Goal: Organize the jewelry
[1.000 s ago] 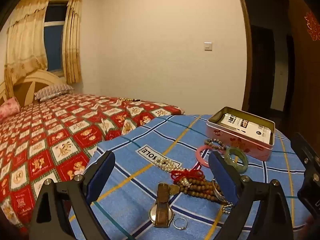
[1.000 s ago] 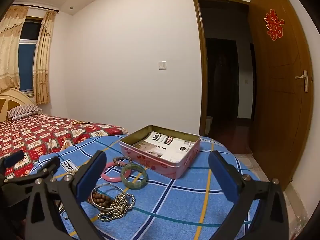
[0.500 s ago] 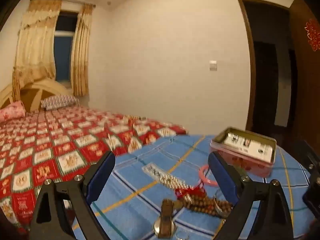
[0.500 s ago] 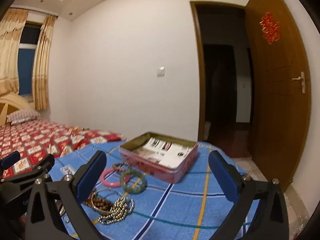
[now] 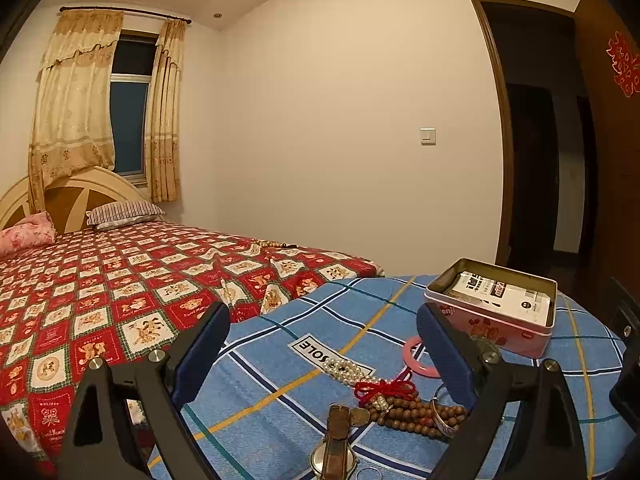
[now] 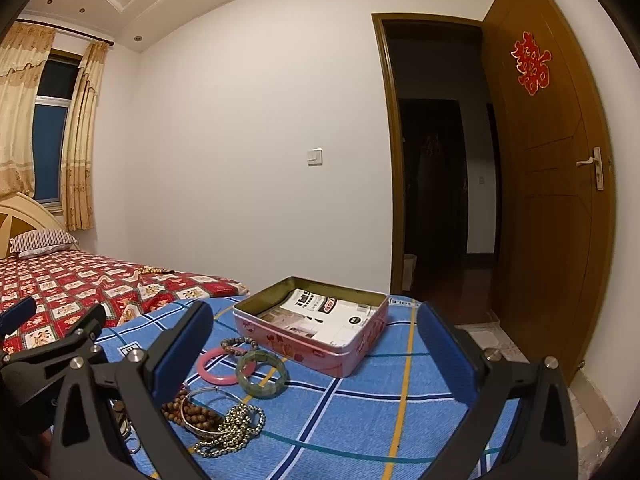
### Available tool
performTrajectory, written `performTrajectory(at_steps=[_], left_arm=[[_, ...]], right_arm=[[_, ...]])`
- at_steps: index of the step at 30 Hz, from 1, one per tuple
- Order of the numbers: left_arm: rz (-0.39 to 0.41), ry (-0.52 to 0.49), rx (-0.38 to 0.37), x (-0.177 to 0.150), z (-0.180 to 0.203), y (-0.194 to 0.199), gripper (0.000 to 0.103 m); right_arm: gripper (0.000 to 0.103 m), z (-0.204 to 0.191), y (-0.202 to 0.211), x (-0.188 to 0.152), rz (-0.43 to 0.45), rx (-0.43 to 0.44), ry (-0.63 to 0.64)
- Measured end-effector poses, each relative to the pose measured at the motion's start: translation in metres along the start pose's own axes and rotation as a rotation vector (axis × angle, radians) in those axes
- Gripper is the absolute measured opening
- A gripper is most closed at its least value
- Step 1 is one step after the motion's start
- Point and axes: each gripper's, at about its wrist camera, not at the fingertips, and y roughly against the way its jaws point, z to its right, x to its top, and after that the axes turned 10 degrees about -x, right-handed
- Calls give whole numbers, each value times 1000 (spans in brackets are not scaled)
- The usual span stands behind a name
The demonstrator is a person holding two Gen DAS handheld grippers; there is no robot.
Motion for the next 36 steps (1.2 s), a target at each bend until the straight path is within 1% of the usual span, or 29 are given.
performTrajectory(at_steps=[36], left_arm=[[-5, 2, 1, 0, 1, 2, 94]], right_arm=[[103, 0, 0, -3, 2, 0, 1]])
